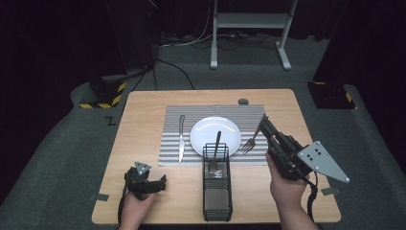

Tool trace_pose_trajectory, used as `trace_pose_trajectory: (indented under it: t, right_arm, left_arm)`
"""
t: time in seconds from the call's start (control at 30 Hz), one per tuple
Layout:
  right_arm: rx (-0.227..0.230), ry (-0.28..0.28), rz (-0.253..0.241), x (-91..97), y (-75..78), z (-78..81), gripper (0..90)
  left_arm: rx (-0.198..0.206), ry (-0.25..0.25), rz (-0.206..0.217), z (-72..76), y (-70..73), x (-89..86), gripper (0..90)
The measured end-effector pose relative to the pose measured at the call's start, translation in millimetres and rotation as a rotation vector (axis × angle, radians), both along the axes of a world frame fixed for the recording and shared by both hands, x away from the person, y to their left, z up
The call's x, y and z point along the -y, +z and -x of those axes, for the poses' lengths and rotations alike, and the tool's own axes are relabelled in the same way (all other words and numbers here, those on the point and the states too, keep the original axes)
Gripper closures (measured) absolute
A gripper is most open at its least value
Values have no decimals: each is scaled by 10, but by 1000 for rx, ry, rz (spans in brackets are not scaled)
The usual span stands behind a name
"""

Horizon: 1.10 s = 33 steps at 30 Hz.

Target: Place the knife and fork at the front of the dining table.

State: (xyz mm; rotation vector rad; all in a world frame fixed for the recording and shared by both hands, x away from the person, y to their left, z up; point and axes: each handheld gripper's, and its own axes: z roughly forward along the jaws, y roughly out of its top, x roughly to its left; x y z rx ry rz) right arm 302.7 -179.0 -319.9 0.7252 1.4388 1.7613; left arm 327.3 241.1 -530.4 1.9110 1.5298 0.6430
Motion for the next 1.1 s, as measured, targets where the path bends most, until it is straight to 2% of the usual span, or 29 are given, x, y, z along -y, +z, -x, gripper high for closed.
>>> trace_pose_trajectory:
  t: [0.03, 0.07, 0.13, 0.17, 0.23, 0.43, 0.47, 0.53, 0.73, 0.8, 0.83, 0.97, 1.1]
  right_arm:
    - [-17, -23, 5, 71, -75, -30, 871]
    - [-17, -23, 5, 71, -75, -30, 871]
    - [-45, -37, 1, 130, -173, -78, 871]
    - [-72, -51, 5, 188, -295, -136, 870]
    - [-81, -54, 7, 207, -337, -155, 871]
    - [-160, -70, 39, 307, -654, -333, 871]
    - [-173, -87, 47, 325, -740, -388, 871]
    - [-180, -93, 53, 329, -780, -420, 871]
    - [-243, -95, 90, 271, -991, -665, 871]
    - [-246, -95, 95, 265, -1007, -689, 871]
    - [-265, -88, 98, 249, -1051, -763, 871]
    - [-290, -81, 107, 232, -1097, -848, 871]
    - [-299, -89, 123, 214, -1129, -890, 870]
  left_arm:
    - [0, 0, 0, 0, 0, 0, 14]
    - [-1, 0, 2, -1, 0, -1, 14]
    - [-2, 0, 3, -1, 0, -1, 14]
    - [-1, 1, 1, 0, 0, 0, 14]
    - [0, 3, -1, 1, 0, 2, 15]
    - [-4, -1, 4, -3, 0, -3, 12]
    - [-4, -4, 5, -4, 0, -4, 12]
    - [-5, -8, 7, -5, -1, -6, 11]
    - [-5, -10, 6, -4, -1, -5, 7]
    - [-5, -12, 8, -5, -2, -5, 6]
    - [-5, -12, 8, -6, -2, -5, 5]
    - [-6, -12, 5, -8, -2, -6, 4]
    - [-5, -14, 7, -10, -2, -6, 4]
